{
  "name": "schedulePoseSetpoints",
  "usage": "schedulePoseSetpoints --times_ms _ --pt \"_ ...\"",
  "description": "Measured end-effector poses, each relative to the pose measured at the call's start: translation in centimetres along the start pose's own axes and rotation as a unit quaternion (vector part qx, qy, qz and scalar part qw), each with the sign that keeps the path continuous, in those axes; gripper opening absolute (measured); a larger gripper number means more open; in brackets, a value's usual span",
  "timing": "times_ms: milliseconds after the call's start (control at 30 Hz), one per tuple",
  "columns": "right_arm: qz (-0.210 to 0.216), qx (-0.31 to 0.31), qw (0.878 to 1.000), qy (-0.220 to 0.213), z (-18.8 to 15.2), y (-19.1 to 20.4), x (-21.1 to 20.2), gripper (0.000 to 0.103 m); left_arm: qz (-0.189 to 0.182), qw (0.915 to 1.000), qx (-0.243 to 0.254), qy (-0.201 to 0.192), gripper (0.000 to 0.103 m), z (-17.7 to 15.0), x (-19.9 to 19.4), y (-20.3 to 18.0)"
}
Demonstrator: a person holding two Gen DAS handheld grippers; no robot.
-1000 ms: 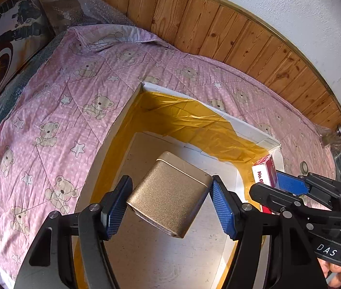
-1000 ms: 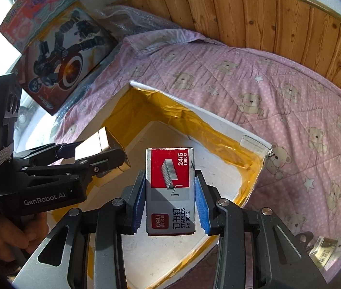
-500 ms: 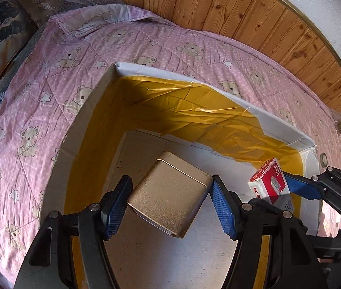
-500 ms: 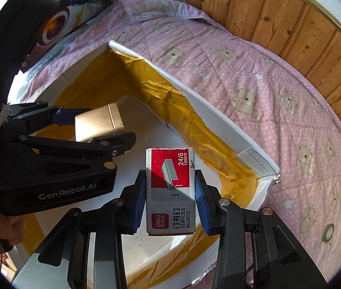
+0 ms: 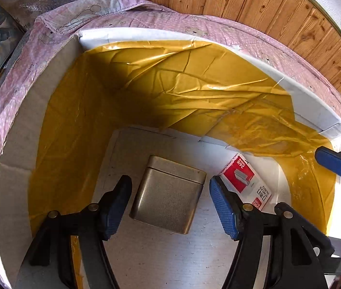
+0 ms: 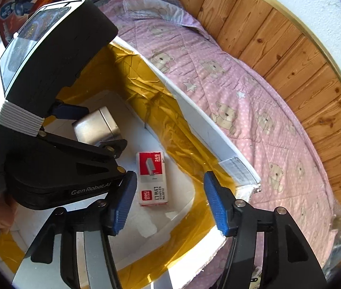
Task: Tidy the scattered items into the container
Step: 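Lower and open the left gripper in the box while the right gripper releases the staples box, then withdraw both tools from the box back toward the remaining items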
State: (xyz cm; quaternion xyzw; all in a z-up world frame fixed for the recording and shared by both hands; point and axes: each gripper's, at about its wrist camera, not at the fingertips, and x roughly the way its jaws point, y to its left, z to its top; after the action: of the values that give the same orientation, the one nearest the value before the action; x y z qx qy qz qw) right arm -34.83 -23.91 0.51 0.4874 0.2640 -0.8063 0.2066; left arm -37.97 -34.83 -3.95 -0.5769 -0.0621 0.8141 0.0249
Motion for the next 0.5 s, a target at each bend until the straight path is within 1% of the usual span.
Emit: schedulePoseSetpoints --times_ms 133,233,300,400,500 --pt "0.013 0.013 1.0 -0.013 -0.5 -0.3 -1.8 0.063 -0.013 0.9999 0.0 0.004 0.071 -0.4 -1.0 0.1" --pt "0.031 0.024 0.999 -0.022 -1.2 -0.3 -3.2 0.063 -0.016 0.9999 0.004 -0.003 0.073 -0.9 -2.6 0.1" --pt "0.054 0.043 0.997 -0.034 -1.7 -0.6 -4.1 0.063 -0.021 0.9997 0.003 -0.009 0.073 -1.2 -3.9 0.2" --pt "0.092 0.08 0.991 -0.052 -2.7 -1.1 -5.5 0.063 -0.027 0.9994 0.001 -0.02 0.075 -2.1 -5.8 0.4" --pt "0.122 0.105 0.984 -0.079 -3.8 -0.6 -6.9 0.063 -0.023 0.9992 -0.007 -0.033 0.078 -3.1 -7.6 0.5"
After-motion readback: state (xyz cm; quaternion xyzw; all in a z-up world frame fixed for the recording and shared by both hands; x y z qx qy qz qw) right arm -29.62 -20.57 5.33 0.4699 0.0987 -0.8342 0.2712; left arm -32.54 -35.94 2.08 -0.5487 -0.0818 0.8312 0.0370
